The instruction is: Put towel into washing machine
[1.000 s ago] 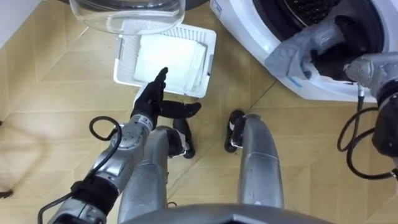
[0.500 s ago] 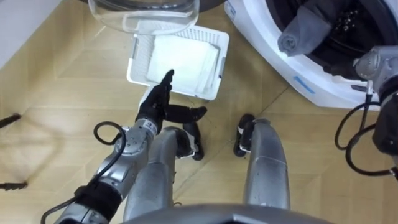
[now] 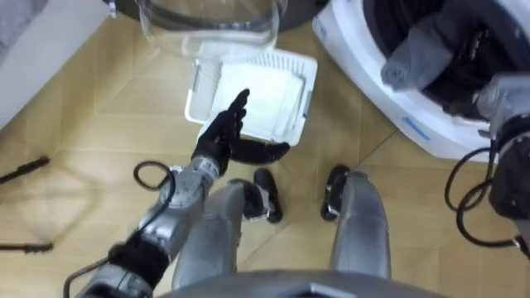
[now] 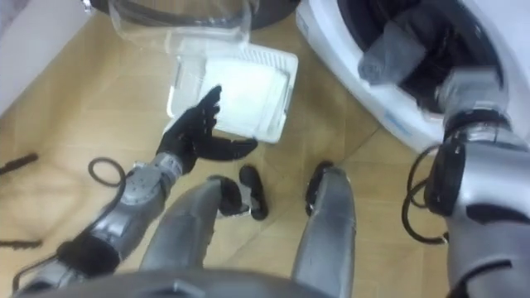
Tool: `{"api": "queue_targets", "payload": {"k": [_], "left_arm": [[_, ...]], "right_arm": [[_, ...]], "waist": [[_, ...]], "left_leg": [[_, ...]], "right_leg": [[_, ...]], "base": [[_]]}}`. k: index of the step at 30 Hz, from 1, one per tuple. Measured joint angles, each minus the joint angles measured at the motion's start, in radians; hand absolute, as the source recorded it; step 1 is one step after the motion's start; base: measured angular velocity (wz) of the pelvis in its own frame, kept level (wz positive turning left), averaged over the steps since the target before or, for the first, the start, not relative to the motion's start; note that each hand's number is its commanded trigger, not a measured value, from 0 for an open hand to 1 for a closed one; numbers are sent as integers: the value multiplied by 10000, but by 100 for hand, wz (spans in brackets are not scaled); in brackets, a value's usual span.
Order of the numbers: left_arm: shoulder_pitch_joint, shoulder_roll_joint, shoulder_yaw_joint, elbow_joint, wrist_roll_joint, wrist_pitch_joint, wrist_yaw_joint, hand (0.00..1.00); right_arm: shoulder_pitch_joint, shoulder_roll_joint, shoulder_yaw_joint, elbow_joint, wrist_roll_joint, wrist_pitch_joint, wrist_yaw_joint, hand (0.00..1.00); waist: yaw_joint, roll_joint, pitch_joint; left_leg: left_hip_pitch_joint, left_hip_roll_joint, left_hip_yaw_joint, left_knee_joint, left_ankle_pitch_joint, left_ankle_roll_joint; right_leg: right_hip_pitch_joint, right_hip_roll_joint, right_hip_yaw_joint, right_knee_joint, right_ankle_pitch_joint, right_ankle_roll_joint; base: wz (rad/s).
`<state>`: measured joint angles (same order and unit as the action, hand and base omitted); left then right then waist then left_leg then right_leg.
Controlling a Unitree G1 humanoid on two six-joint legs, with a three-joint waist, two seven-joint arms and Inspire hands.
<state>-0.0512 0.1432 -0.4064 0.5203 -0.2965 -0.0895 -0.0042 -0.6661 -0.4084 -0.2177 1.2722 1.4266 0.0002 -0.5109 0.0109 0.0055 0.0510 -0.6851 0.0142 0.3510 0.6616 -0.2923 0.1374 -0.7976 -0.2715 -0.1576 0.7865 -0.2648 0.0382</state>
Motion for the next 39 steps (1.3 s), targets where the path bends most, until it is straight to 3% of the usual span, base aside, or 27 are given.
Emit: {"api": "queue_targets", "payload": {"k": [4,8,11,14,15,16,19,21,22,26,28,32,35,39], "left_arm": [[-59,67,128,360,751,-110,-25,0],[-17,370,150,1070,2001,-438,-19,0],[151,510,615,1925,2368,-570,98,0],[453,817,1025,2824,2527,-700,394,0],[629,898,1336,3340,2527,-720,454,0],[915,986,1677,3826,2578,-715,598,0],[1527,1104,2349,4420,2742,-687,841,0],[1978,1115,3016,4939,3139,-649,1105,0],[2046,1114,3152,5090,3156,-627,1145,0],[2524,1094,3387,5691,3133,-166,1330,0],[2618,932,3764,5849,3304,29,1326,0],[2687,743,4074,6106,3350,415,1319,0],[2857,608,4489,6031,3539,814,1318,0],[2986,406,4933,6063,3790,1245,1314,0]], "right_arm": [[923,283,305,-323,-189,-142,1013,0],[2246,660,1043,-444,-758,-351,2439,0],[3221,919,1186,-436,-2135,-575,3180,0],[4324,1056,1393,-264,-3496,-1037,3517,0],[4871,1094,1574,-281,-3946,-1152,3611,0],[5442,1144,1641,-318,-4402,-1180,3687,0],[6382,1219,1757,-258,-5756,-1219,3843,0],[7363,1399,1761,-263,-7586,-1200,3879,0],[7548,1445,1762,-265,-7879,-1183,3938,0],[8002,1650,2176,-290,-9937,-969,4288,0],[8031,1749,2176,-279,-10424,-871,4476,0],[8043,1760,2176,-318,-10563,-829,4776,0],[8072,1848,2156,-252,-10592,-619,4925,0],[8082,2223,2118,72,-10608,-396,5130,0]], "waist": [[-25,-3,3],[-53,-3,12],[-53,4,1],[-55,19,-35],[-36,37,-123],[-35,32,-305],[-94,61,-408],[-101,49,-524],[-96,45,-535],[-64,103,-541],[-43,141,-538],[-59,137,-486],[-55,81,-464],[-39,-85,-422]], "left_leg": [[640,37,-25,-449,4,-56],[1435,181,-237,-987,63,-193],[2010,312,-228,-1356,59,-269],[2646,373,-198,-1802,108,-360],[2958,444,-123,-2076,123,-427],[3327,492,5,-2371,162,-495],[4181,483,54,-2966,233,-648],[4952,457,126,-3521,310,-779],[5138,441,147,-3655,337,-821],[6274,441,327,-4386,468,-1036],[6790,430,292,-4723,524,-1129],[7341,447,256,-4983,556,-1215],[7525,433,-53,-4988,536,-1249],[7938,480,-115,-5052,481,-1341]], "right_leg": [[726,155,-138,-561,108,59],[1871,535,-411,-1599,371,115],[2575,811,-470,-2266,601,166],[3313,1024,-604,-3049,836,183],[3696,1190,-613,-3504,997,197],[4062,1348,-573,-3974,1155,189],[4951,1545,-571,-4743,1344,194],[5689,1680,-560,-5251,1397,181],[5828,1699,-558,-5350,1407,174],[6618,1911,-337,-5706,1429,139],[6990,2009,-295,-5865,1431,134],[7520,2116,-313,-6070,1425,126],[7773,2186,-320,-6205,1420,118],[8220,2297,-201,-6363,1382,58]], "base": [[-7],[-4],[-15],[-15],[-34],[-37],[-23],[-12],[-16],[-25],[-14],[-2],[0],[-3]]}}
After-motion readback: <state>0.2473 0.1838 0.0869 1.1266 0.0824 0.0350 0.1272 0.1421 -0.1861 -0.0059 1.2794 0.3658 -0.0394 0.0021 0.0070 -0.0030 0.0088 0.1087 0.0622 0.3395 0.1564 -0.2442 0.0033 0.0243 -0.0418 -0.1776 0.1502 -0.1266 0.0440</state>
